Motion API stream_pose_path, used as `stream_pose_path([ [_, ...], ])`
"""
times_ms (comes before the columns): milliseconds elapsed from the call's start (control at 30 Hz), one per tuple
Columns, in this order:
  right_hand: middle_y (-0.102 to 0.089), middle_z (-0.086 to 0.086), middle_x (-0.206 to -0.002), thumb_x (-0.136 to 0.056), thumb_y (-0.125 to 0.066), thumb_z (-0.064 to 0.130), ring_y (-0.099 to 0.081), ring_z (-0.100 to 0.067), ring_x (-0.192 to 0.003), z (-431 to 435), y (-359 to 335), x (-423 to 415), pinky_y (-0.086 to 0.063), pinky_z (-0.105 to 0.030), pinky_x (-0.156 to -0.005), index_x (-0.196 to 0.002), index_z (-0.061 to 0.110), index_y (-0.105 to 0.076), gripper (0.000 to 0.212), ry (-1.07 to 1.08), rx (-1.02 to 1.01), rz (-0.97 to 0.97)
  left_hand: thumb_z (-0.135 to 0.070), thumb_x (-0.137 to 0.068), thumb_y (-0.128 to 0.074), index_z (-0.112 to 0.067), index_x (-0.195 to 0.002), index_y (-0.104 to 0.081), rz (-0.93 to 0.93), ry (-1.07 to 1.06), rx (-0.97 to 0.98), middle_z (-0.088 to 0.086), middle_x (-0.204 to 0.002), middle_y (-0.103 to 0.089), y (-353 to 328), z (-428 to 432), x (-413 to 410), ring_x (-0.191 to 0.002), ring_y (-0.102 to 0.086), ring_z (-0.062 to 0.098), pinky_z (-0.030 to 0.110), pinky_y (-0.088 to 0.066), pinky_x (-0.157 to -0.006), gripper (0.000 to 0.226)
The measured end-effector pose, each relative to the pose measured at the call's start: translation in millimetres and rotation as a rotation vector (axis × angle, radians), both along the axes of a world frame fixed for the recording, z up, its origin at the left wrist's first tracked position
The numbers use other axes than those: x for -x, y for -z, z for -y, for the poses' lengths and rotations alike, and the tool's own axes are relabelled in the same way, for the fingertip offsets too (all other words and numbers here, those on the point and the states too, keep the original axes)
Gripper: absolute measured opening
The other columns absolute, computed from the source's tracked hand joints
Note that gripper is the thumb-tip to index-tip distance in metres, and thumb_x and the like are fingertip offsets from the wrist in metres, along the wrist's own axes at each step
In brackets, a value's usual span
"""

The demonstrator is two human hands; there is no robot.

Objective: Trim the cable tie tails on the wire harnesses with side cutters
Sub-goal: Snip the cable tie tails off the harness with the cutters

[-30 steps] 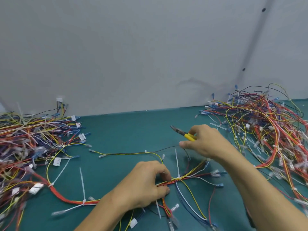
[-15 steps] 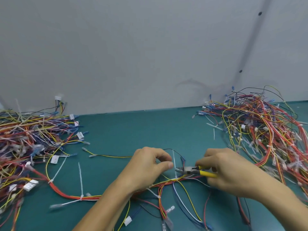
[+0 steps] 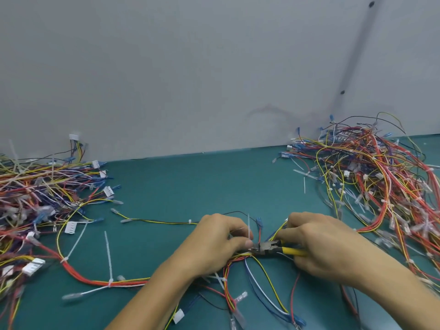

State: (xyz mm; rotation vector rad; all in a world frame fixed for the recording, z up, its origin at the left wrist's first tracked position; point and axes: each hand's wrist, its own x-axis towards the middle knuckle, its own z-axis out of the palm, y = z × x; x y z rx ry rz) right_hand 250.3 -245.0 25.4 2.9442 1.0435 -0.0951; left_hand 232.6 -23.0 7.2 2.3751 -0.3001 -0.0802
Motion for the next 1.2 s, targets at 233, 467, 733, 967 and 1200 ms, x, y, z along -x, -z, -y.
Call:
stream_pose_path([
  [233,-0.049,0.012,-0.106,-0.084,-0.044,0.039,-0.055,-0.016,-0.099,1,-1,-1,-0.049,-0.032,-0.077,-0.118,0.036,-0.052,0.036,-0.024,0.021,0.051,-0.019,-0.085,-0.069,-0.028,-0.075,-0.068,0.01,-0.047,0.2,-0.013,-0.07,-0.066,11,0,12,-0.065,-0.056,0.012,0.023,-0.045,-0.067,0.014],
  [467,-0.05,0.014,-0.102,-0.083,-0.046,0.039,-0.054,-0.011,-0.095,2,-3,-1,-0.047,-0.028,-0.072,-0.115,0.038,-0.056,0.033,-0.012,-0.012,0.025,-0.02,-0.087,-0.067,-0.029,-0.076,-0.067,-0.012,-0.031,0.224,-0.013,-0.064,-0.059,11,0,12,-0.056,-0.045,0.006,0.018,-0.037,-0.058,0.014],
  [733,-0.051,0.01,-0.107,-0.086,-0.043,0.039,-0.055,-0.015,-0.097,1,0,-3,-0.047,-0.028,-0.072,-0.118,0.035,-0.052,0.033,-0.019,0.034,0.066,-0.023,-0.089,-0.065,-0.025,-0.077,-0.068,-0.031,-0.04,0.262,-0.012,-0.062,-0.06,13,0,10,-0.057,-0.043,0.01,0.024,-0.037,-0.057,0.012],
  [967,-0.049,0.009,-0.103,-0.089,-0.042,0.038,-0.053,-0.016,-0.098,2,2,-3,-0.048,-0.033,-0.077,-0.113,0.029,-0.053,0.028,-0.05,0.038,0.07,-0.024,-0.09,-0.064,-0.026,-0.075,-0.066,-0.04,-0.05,0.293,-0.017,-0.058,-0.054,14,0,9,-0.056,-0.038,0.011,0.024,-0.033,-0.055,0.015],
  [1200,-0.048,0.009,-0.101,-0.091,-0.04,0.038,-0.052,-0.016,-0.097,1,3,-2,-0.048,-0.034,-0.078,-0.11,0.028,-0.053,0.025,-0.072,0.024,0.062,-0.024,-0.09,-0.064,-0.022,-0.077,-0.067,-0.058,-0.066,0.348,-0.013,-0.06,-0.053,16,0,8,-0.06,-0.038,0.015,0.028,-0.032,-0.058,0.014],
])
